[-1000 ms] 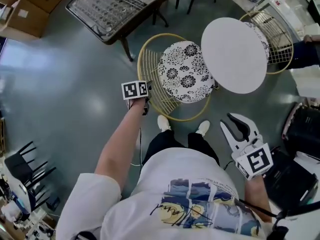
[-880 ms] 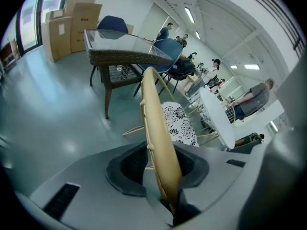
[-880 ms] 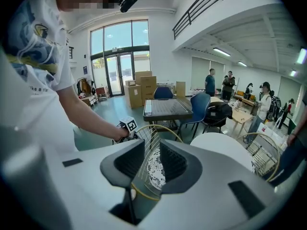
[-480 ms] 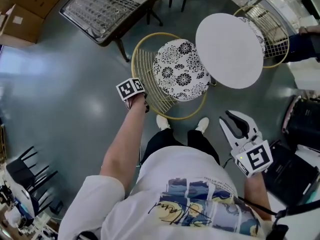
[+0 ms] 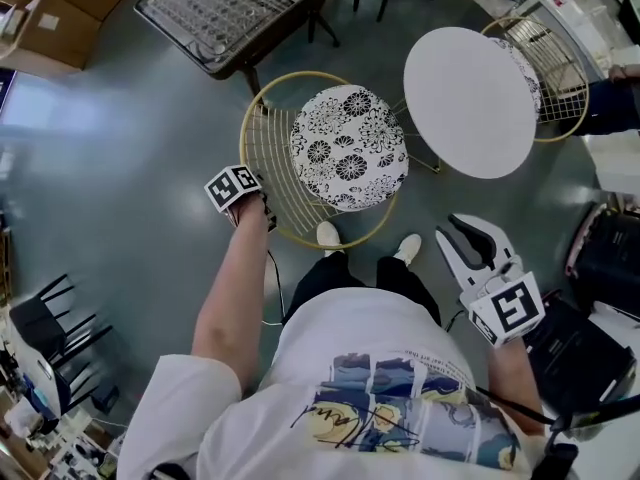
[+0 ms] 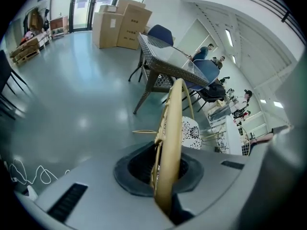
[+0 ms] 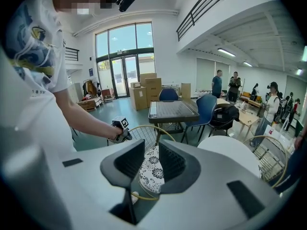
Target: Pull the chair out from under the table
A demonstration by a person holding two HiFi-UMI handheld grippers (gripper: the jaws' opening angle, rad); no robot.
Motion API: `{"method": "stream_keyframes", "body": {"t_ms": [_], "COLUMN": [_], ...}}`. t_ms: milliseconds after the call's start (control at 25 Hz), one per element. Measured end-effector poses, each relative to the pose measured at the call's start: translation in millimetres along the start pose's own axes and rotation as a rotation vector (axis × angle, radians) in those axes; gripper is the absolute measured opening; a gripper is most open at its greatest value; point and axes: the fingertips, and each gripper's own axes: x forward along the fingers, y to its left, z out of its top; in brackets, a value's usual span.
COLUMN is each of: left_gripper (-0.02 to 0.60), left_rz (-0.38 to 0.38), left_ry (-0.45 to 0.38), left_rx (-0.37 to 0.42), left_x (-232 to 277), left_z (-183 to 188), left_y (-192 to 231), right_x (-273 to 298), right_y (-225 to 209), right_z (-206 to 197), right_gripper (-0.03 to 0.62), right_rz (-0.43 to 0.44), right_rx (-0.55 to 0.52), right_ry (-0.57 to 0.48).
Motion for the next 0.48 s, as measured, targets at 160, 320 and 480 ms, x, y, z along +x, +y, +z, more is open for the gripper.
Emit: {"method": "stream_keyframes", "body": {"t_ms": [160, 320, 480], "left_gripper": [0.018, 0.018, 0.017], "left_rz": [0.011, 0.017, 0.027], "left_ry": [-0.001, 0.0, -0.011], "left_rx": [-0.022, -0.027, -0.036], "left_x": [-18, -41, -74], "left_z": [0, 7, 17], "left_y": [42, 87, 133], "right_x": [9, 20, 29], "right_y": [8, 26, 53], "right_z": [3, 12, 31], "right_gripper": [0.094, 0.094, 0.094], "right_rz": [0.026, 0.048, 0.074], "right_rx": [-0.013, -0.028, -0.043], "right_ry": [0.001, 0.001, -0.002]}}
